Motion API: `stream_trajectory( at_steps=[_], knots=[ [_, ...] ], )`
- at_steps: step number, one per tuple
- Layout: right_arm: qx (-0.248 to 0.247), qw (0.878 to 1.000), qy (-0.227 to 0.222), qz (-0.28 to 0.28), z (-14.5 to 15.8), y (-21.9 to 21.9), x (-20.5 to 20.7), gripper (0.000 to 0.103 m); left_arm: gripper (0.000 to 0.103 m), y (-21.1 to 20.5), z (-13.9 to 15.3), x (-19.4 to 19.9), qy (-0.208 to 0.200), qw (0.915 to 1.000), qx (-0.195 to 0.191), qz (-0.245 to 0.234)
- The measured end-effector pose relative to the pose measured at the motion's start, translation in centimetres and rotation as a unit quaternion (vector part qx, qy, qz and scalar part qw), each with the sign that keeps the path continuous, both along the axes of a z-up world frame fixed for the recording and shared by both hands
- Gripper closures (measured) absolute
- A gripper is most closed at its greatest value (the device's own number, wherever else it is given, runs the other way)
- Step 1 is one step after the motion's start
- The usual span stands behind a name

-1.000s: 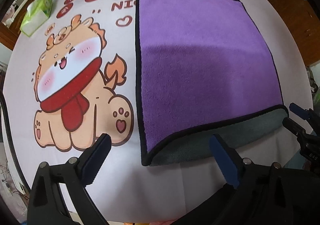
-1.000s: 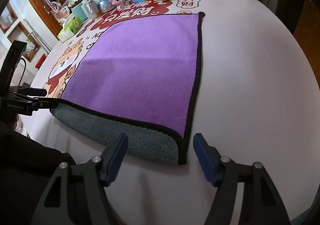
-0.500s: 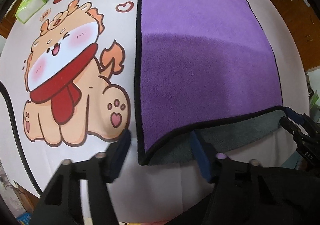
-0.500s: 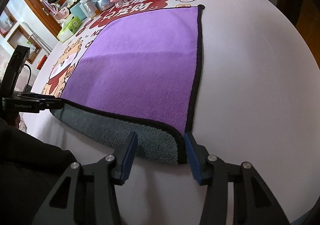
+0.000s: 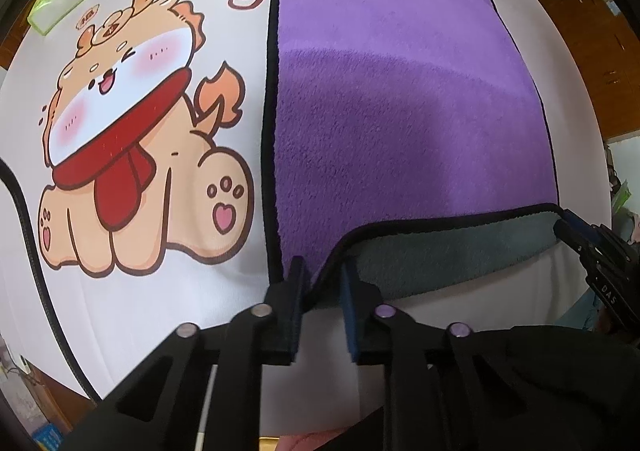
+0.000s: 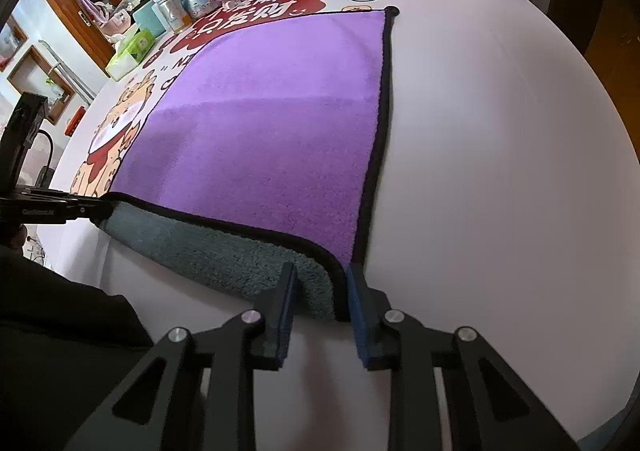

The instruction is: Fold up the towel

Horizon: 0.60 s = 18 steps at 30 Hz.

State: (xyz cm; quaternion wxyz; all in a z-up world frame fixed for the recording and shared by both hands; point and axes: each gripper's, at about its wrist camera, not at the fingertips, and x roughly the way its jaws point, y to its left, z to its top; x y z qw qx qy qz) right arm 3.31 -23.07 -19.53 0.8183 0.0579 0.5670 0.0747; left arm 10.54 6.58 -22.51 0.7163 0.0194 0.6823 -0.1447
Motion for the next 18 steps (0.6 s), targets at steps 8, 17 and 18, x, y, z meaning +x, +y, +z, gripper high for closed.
stream_trajectory(
  at_steps=[8, 17, 18],
  knots=[
    [-0.012, 1.000, -0.001, -0.004, -0.1, -0.3, -0.1, 0.094, 0.093, -0.4, 0.3, -0.5, 0.000, 1.0000, 0.006, -0.003],
    [-0.030, 0.999, -0.006, 0.010, 0.0, 0.2, -0.1, 0.098, 0.095, -1.3, 0.8, -0.2, -0.005, 0.9998, 0.017, -0.011],
    [-0.031, 0.999, -0.006, 0.011, 0.1, 0.2, -0.1, 0.098, 0.095, -1.3, 1.0, -0.2, -0.006, 0.9997, 0.017, -0.014]
  ],
)
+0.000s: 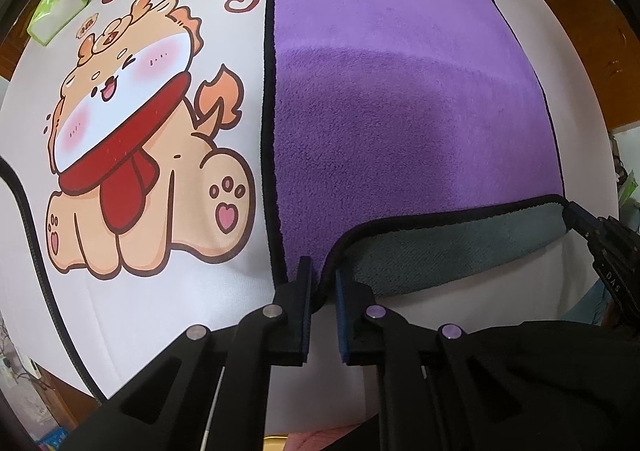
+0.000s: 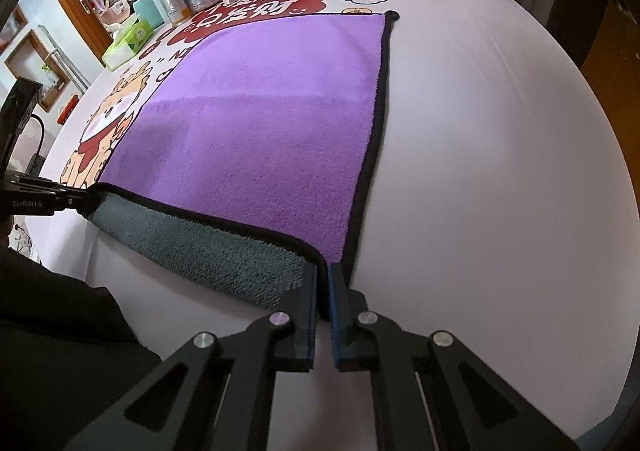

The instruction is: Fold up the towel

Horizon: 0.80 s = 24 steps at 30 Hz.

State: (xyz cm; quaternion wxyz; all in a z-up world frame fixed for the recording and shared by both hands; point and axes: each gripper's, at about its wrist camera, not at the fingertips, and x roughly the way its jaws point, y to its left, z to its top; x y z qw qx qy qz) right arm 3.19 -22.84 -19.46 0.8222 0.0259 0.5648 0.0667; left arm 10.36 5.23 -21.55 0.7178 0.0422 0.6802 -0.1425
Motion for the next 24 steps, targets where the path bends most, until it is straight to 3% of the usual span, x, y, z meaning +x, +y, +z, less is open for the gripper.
stream_trajectory(
  at_steps=[13, 24],
  knots=[
    [0.004, 1.000, -0.026, 0.013, 2.5, 0.3, 0.3, 0.098, 0.096, -0.7, 2.3, 1.2, -0.001, 0.9999, -0.002, -0.013],
    [0.006, 0.997, -0.070, 0.020, 6.7, 0.2, 2.1, 0.098, 0.096, -0.5, 7.9, 4.3, -0.032, 0.9990, -0.004, -0.030]
  ],
)
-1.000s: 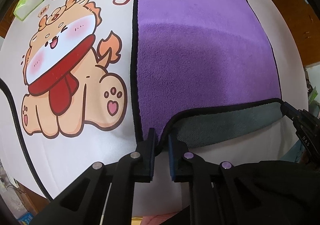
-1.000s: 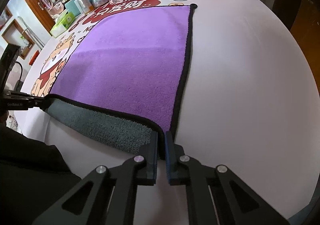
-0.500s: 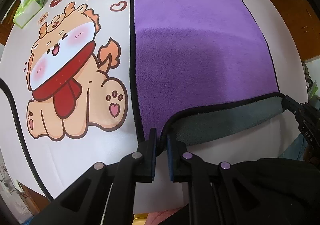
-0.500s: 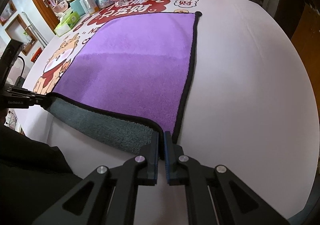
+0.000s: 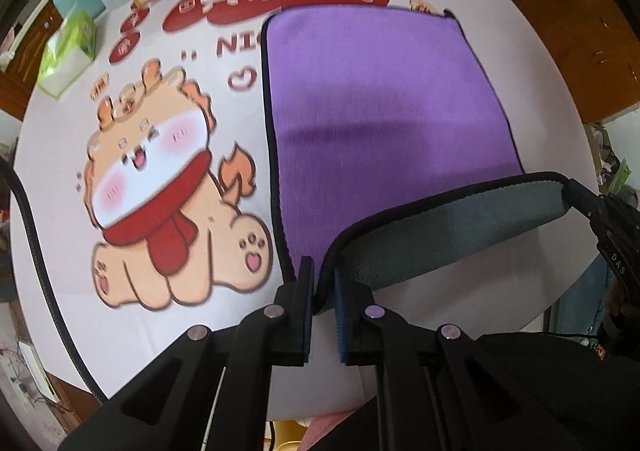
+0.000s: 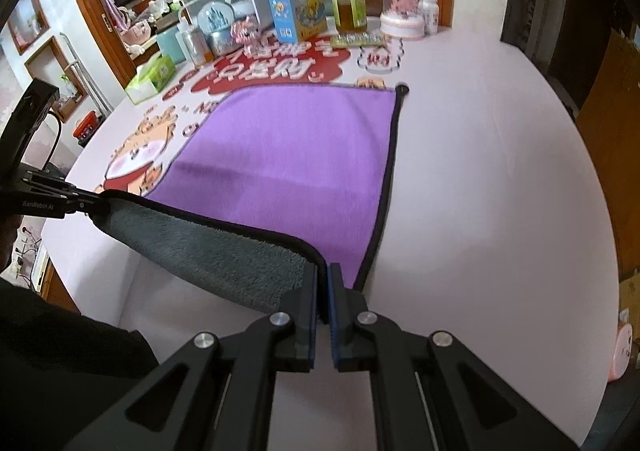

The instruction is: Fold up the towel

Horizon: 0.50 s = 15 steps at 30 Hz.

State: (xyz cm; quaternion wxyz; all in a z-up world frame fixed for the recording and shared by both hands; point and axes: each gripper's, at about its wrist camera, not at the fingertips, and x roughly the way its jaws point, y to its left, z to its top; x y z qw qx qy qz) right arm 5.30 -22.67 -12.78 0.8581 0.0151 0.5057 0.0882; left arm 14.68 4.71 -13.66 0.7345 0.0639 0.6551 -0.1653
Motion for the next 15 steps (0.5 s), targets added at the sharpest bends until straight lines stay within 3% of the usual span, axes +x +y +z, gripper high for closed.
stream_trajectory(
  at_steps=[8, 15],
  knots=[
    [-0.008, 0.999, -0.051, 0.011, 3.7, -0.3, 2.5, 0.098, 0.096, -0.5, 4.2, 1.5, -0.050, 0.9987, 0.003, -0.006],
    [-0.019, 0.995, -0.099, 0.007, 6.3, -0.4, 5.3, 0.098, 0.096, -0.6, 6.9, 5.2, -0.096, 0.9953, 0.004, -0.012]
  ],
)
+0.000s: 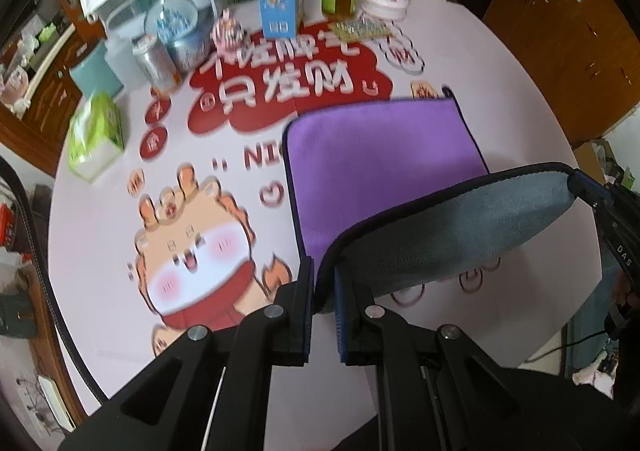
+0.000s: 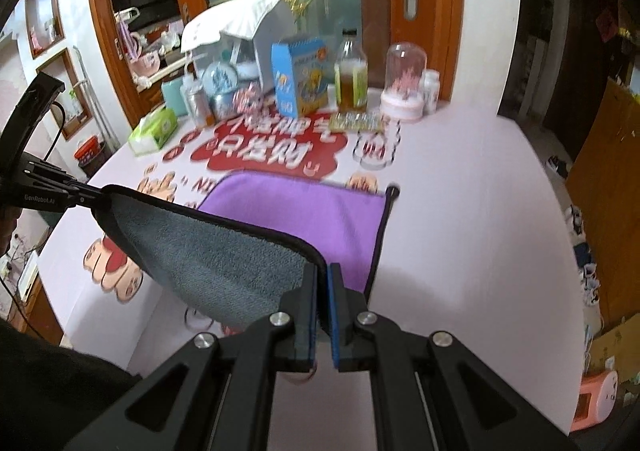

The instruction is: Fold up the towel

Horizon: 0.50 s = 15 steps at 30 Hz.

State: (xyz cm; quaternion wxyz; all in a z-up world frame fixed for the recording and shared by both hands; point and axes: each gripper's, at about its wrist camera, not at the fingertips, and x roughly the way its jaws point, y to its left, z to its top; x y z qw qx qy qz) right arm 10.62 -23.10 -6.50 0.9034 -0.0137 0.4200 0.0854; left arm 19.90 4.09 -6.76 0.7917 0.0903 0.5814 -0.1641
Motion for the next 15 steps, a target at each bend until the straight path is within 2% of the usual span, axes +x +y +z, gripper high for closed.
stream_trajectory(
  at_steps=[8, 15],
  knots=[
    [-0.015, 0.998, -0.061, -0.024, 1.5, -0.1, 3.4, 0.098, 0.096, -0.2, 1.5, 4.5, -0.048, 0.9988, -0.005, 0.010],
    [-0.065, 0.992, -0.100, -0.045, -0.1, 1.0, 6.1, 0.098, 0.096, -0.5, -0.7, 7.6, -0.083, 0.9958, -0.018, 0.034]
  ],
)
